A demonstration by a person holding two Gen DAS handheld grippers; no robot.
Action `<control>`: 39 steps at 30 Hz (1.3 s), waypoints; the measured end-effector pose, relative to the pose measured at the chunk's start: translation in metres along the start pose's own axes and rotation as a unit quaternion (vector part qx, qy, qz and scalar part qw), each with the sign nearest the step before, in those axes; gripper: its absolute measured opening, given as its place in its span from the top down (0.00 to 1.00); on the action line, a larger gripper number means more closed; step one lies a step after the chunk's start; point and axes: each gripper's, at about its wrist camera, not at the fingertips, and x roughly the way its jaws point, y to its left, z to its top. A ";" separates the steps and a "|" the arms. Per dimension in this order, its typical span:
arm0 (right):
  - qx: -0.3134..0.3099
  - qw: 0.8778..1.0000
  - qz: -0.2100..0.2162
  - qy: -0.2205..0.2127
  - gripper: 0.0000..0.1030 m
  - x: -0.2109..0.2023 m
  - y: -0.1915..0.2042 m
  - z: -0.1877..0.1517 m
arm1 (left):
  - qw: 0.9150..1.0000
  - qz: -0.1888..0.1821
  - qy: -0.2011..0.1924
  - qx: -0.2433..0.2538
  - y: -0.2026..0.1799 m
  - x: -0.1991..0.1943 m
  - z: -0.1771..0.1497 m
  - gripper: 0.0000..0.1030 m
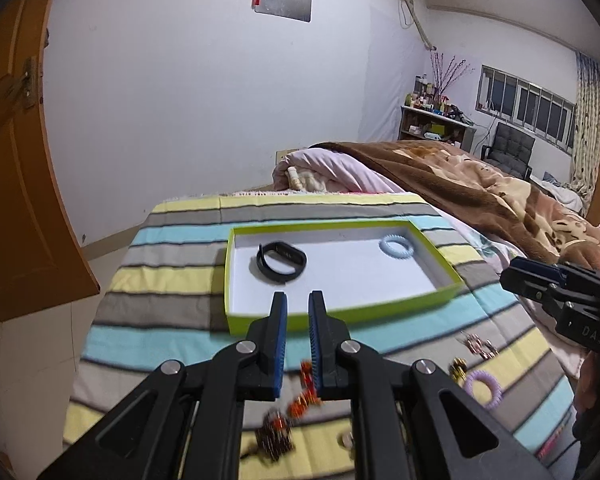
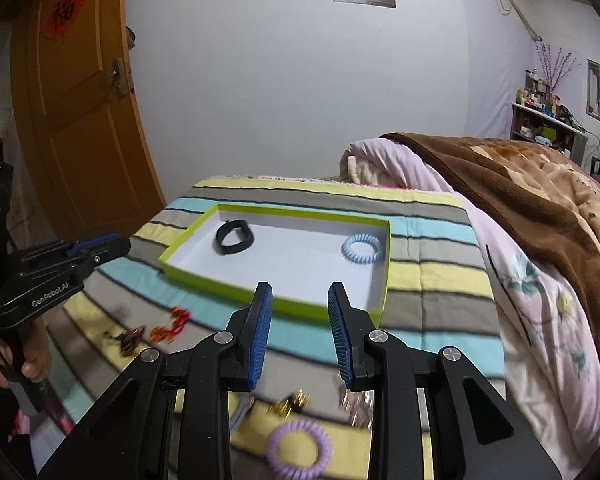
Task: Organize jewelry
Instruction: 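Withdraw both open tools from the green box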
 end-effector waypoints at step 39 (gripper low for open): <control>0.028 0.999 -0.016 0.018 0.71 -0.063 0.003 -0.087 | 1.000 -0.020 -0.007 -0.001 -0.038 -0.060 -0.072 0.65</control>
